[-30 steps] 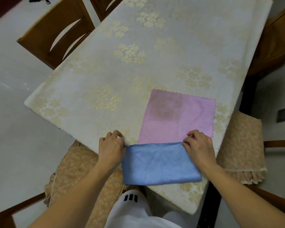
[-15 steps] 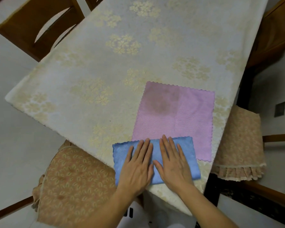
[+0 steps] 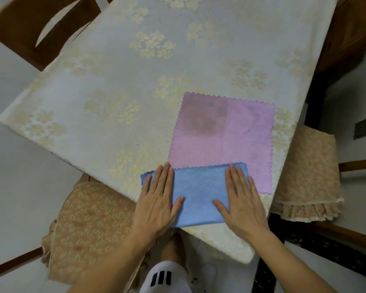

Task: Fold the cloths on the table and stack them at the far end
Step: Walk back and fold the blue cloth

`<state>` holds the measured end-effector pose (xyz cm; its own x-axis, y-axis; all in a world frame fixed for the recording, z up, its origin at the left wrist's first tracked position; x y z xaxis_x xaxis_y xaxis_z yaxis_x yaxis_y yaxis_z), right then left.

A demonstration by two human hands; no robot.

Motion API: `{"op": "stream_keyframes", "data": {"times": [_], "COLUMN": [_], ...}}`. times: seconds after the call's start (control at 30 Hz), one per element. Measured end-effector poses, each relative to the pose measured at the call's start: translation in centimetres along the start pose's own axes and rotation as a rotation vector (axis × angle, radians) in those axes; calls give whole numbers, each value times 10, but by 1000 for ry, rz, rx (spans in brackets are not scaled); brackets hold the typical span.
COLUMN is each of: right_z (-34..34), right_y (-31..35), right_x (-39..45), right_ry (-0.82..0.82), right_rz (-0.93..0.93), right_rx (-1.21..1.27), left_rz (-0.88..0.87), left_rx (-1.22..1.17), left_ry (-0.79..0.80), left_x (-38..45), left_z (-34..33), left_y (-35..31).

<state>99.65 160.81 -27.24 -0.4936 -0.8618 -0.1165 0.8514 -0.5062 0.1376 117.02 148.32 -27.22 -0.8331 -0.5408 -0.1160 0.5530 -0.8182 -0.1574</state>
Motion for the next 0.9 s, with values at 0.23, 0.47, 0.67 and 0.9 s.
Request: {"op": "stream_keyframes", "data": {"times": [0.23,0.47,0.67,0.9], "right_z": [-1,7,55,94], "right_y": [-13,-9,-19,-43], "right_x": [-3,-3,-20,-44], "right_ry": [19,-11,-292,-403], "right_rz": [-30,-25,-109,-361], "right_rx": [17,31,38,-37], "left_rz": [-1,-10,-428,-832], "left_rx": [-1,-28,37,199], "left_ry": [-21,16,-67,-22], "left_x": [-7,-8,35,109], "left_z": [5,11,57,73], "left_y": [12,12,-45,-129]}}
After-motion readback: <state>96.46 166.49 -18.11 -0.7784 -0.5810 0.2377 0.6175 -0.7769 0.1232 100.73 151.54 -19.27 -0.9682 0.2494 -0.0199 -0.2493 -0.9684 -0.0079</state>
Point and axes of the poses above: each hand's wrist, its own x-axis towards the middle knuckle, its own z-axis out of the back of the hand, y = z × x, the point moved 10 cm from there along x, towards the middle knuckle, and after that the axes turned 7 degrees about -z, right-handed, at the moved point
